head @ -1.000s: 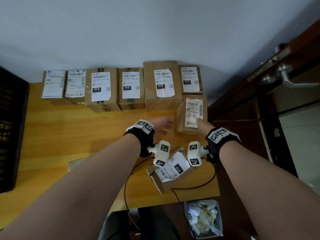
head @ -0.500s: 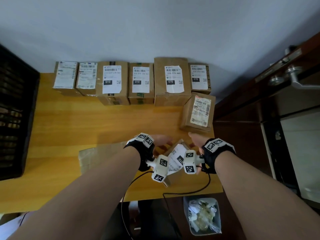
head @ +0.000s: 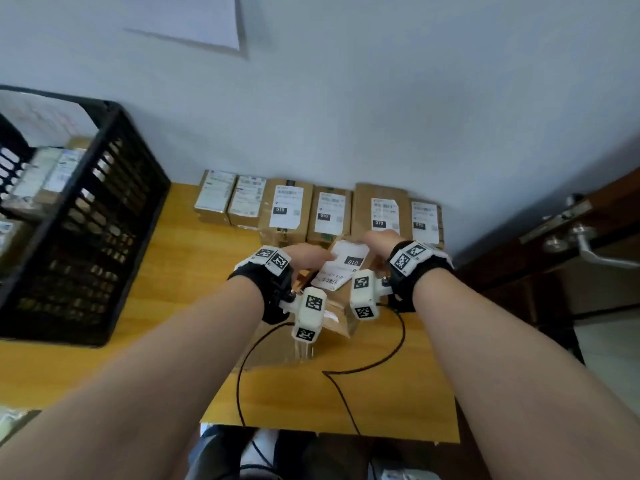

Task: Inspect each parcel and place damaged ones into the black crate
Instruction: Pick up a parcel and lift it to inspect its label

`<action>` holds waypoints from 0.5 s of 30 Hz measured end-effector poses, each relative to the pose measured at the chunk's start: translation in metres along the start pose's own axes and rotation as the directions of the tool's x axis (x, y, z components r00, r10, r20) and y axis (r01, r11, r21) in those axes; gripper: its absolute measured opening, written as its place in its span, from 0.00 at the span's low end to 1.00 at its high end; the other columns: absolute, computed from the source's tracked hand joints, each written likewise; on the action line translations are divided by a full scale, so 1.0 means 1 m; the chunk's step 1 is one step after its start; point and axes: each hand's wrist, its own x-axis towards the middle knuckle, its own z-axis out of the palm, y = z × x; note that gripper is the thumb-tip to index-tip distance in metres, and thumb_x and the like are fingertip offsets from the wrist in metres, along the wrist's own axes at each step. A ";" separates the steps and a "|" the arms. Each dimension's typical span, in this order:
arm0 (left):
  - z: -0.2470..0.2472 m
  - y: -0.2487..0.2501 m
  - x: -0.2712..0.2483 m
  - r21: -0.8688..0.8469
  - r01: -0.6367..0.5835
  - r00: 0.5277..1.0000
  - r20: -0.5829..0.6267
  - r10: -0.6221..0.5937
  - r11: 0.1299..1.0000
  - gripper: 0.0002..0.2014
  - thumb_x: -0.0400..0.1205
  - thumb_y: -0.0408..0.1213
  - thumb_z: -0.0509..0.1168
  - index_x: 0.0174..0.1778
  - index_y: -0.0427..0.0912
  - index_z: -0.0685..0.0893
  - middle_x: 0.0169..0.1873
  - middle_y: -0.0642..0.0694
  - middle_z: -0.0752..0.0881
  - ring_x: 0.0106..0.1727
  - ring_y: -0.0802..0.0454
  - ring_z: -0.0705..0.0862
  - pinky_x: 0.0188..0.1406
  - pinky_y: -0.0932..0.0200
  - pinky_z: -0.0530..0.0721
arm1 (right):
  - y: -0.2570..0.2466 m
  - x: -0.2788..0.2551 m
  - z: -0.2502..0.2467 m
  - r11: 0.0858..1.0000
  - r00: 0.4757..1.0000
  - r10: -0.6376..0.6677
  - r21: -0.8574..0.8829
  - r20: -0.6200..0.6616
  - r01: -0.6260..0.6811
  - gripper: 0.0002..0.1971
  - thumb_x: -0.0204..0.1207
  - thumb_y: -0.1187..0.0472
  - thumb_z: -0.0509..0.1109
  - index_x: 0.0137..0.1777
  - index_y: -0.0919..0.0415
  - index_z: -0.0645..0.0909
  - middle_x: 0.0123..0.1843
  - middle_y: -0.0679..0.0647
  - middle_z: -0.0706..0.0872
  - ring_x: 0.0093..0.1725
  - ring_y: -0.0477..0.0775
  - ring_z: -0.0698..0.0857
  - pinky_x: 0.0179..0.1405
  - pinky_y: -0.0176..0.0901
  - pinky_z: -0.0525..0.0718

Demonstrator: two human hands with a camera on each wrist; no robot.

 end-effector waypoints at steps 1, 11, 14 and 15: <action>-0.017 0.000 -0.007 -0.048 -0.037 0.998 -0.046 0.035 0.998 0.28 0.90 0.51 0.64 0.81 0.37 0.75 0.75 0.38 0.81 0.74 0.37 0.81 0.56 0.45 0.80 | -0.017 -0.003 -0.002 0.999 0.998 -0.048 -0.006 -0.047 0.048 0.13 0.84 0.54 0.72 0.59 0.63 0.81 0.50 0.58 0.86 0.43 0.57 0.84 0.32 0.43 0.76; -0.193 0.007 -0.119 -0.297 -0.312 0.934 -0.268 0.235 0.902 0.17 0.83 0.44 0.74 0.62 0.35 0.88 0.46 0.40 0.95 0.47 0.42 0.87 0.51 0.48 0.79 | -0.184 -0.107 0.021 0.838 0.842 -0.413 0.216 -0.347 0.500 0.25 0.76 0.64 0.74 0.75 0.57 0.81 0.71 0.56 0.85 0.67 0.58 0.85 0.70 0.54 0.85; -0.236 0.003 -0.162 -0.356 -0.429 0.879 -0.376 0.293 0.830 0.11 0.82 0.42 0.74 0.55 0.40 0.89 0.39 0.45 0.92 0.41 0.46 0.85 0.45 0.54 0.79 | -0.226 -0.145 0.031 0.724 0.766 -0.481 0.298 -0.426 0.622 0.27 0.75 0.64 0.75 0.75 0.54 0.79 0.68 0.54 0.85 0.63 0.56 0.87 0.65 0.59 0.89; -0.249 0.001 -0.178 -0.370 -0.464 0.861 -0.401 0.312 0.805 0.07 0.83 0.42 0.73 0.52 0.43 0.88 0.37 0.47 0.89 0.38 0.48 0.83 0.40 0.57 0.76 | -0.237 -0.159 0.034 0.680 0.737 -0.504 0.319 -0.450 0.660 0.27 0.75 0.65 0.76 0.75 0.55 0.79 0.67 0.53 0.86 0.62 0.55 0.88 0.63 0.58 0.90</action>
